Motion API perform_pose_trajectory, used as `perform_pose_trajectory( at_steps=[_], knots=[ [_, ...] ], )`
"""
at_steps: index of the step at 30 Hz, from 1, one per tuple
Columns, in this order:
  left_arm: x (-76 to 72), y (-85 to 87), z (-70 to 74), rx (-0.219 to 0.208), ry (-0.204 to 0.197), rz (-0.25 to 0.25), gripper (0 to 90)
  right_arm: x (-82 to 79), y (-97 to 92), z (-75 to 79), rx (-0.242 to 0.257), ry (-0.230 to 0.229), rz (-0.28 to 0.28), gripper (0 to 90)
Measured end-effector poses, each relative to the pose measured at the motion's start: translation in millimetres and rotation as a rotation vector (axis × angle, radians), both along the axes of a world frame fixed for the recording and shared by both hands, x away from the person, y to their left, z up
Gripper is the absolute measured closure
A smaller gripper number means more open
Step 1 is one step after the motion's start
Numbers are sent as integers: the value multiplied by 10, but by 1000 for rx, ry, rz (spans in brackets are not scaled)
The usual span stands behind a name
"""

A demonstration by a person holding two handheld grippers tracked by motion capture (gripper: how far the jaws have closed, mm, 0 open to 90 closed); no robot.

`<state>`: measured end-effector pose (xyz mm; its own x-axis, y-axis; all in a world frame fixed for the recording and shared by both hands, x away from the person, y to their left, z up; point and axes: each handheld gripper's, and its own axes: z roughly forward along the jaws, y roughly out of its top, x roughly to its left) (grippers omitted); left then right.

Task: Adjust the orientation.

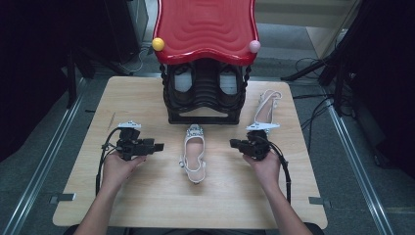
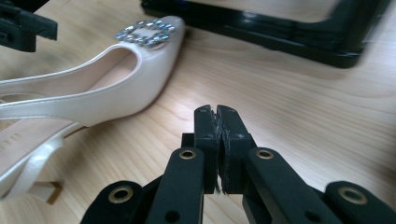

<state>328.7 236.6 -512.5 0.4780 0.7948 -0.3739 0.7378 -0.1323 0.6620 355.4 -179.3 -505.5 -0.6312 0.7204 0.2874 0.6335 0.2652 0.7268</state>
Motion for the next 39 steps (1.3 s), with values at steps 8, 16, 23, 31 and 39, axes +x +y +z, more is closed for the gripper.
perform_pose_trajectory(
  at_steps=[8, 16, 23, 31, 39],
  knots=[
    [72, -11, 1, 29, -17, 11, 420, -14, -394, 47, 28, -11, -89, 887],
    [114, -51, -16, 35, -7, -2, 418, 23, -790, 27, 46, 6, -190, 887],
    [112, -46, -11, 31, -6, -2, 418, 79, -985, -16, 40, 23, -244, 890],
    [111, -54, -14, 36, -7, -7, 417, 173, -1093, -107, 26, 46, -284, 896],
    [90, -37, -17, 37, -5, -1, 412, 272, -1173, -179, 2, 69, -319, 895]
  ],
)
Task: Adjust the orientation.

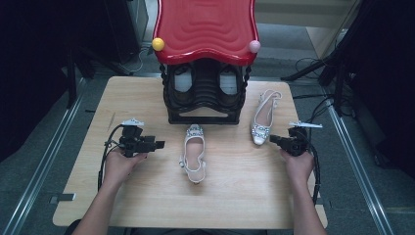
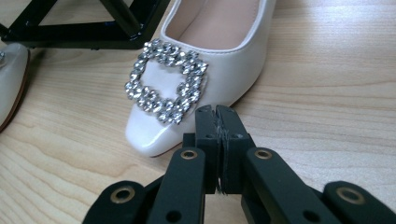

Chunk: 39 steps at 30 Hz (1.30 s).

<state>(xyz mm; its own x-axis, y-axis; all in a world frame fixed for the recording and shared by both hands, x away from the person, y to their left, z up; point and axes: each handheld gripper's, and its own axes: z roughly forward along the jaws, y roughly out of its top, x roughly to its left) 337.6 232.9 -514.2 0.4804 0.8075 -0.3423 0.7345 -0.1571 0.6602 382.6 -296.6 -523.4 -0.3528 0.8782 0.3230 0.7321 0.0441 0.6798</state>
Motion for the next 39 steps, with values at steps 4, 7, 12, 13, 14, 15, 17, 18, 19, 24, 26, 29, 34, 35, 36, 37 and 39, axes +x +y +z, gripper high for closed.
perform_pose_trajectory(
  at_steps=[4, 7, 12, 13, 14, 15, 17, 18, 19, 24, 26, 29, 34, 35, 36, 37, 39],
  knots=[
    [-15, 13, 1, 2, -2, 6, 412, 32, 9, -22, 1, 10, 3, 895],
    [-21, 21, 1, 5, 2, 4, 411, 46, 42, -25, -1, 16, 13, 895],
    [-28, 31, 0, 5, 6, 8, 410, 55, 67, -29, -3, 24, 19, 896],
    [-28, 31, -1, 5, 6, 9, 410, 55, 69, -30, 0, 26, 19, 896],
    [-28, 30, -3, 7, 6, 10, 410, 56, 73, -31, 1, 27, 22, 896],
    [-28, 29, -4, 9, 6, 8, 410, 56, 80, -31, 1, 27, 27, 896],
    [-29, 24, -7, 11, 8, 8, 410, 58, 99, -32, -1, 27, 36, 895],
    [-30, 23, -7, 12, 8, 8, 410, 59, 109, -32, -3, 25, 39, 895],
    [-31, 23, -7, 12, 8, 8, 410, 59, 119, -30, -4, 27, 41, 895],
    [-33, 31, -12, 14, 12, 5, 408, 66, 159, -35, -1, 25, 55, 895],
    [-36, 33, -14, 15, 14, 4, 408, 70, 178, -40, 1, 24, 62, 894],
    [-41, 36, -16, 16, 14, 5, 406, 77, 224, -45, 4, 23, 71, 893],
    [-63, 56, -20, 15, 18, 11, 405, 102, 308, -45, -4, 19, 90, 890],
    [-67, 61, -22, 16, 14, 15, 405, 108, 321, -43, -8, 20, 93, 889],
    [-73, 67, -24, 13, 14, 18, 405, 114, 334, -45, -10, 18, 98, 889],
    [-77, 76, -23, 13, 18, 16, 405, 120, 347, -45, -12, 19, 102, 889],
    [-82, 91, -23, 18, 25, 14, 405, 132, 376, -45, -13, 21, 110, 887]
  ],
)
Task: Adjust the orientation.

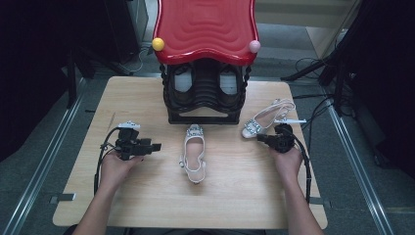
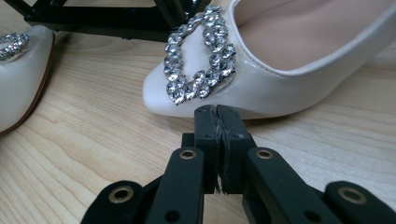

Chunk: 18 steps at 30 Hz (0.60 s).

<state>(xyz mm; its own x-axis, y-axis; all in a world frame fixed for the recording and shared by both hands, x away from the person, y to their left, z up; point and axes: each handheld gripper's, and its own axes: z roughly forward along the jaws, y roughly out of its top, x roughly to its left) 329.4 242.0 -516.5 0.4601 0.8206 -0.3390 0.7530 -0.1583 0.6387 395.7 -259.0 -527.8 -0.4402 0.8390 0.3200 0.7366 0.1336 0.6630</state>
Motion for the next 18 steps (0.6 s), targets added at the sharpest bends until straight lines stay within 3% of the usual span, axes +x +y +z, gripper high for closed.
perform_pose_trajectory(
  at_steps=[18],
  knots=[
    [-83, 65, -13, 2, -7, 22, 403, 88, 179, 21, -22, 1, 53, 886]
  ],
)
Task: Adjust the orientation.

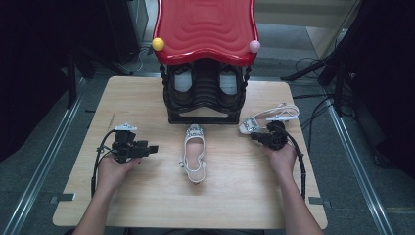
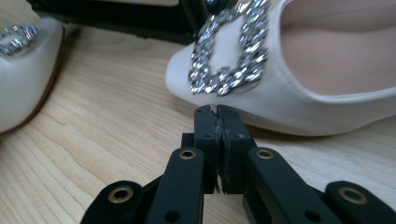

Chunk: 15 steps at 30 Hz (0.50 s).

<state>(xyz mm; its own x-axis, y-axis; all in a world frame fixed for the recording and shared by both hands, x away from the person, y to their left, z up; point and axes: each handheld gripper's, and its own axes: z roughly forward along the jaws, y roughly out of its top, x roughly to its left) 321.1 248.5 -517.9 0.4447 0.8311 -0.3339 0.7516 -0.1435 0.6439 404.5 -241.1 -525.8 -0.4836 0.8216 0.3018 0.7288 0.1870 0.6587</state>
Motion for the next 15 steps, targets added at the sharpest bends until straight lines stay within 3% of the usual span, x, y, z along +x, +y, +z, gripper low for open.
perform_pose_trajectory(
  at_steps=[6, 11, 15],
  knots=[
    [-17, 23, 3, -1, -2, 4, 404, -6, -215, 154, 15, -45, -51, 887],
    [-29, 13, 5, -1, -8, 2, 403, 77, -368, 307, 18, -93, -96, 886],
    [-39, 5, 10, -2, -11, -2, 403, 176, -473, 414, 53, -110, -135, 887]
  ],
)
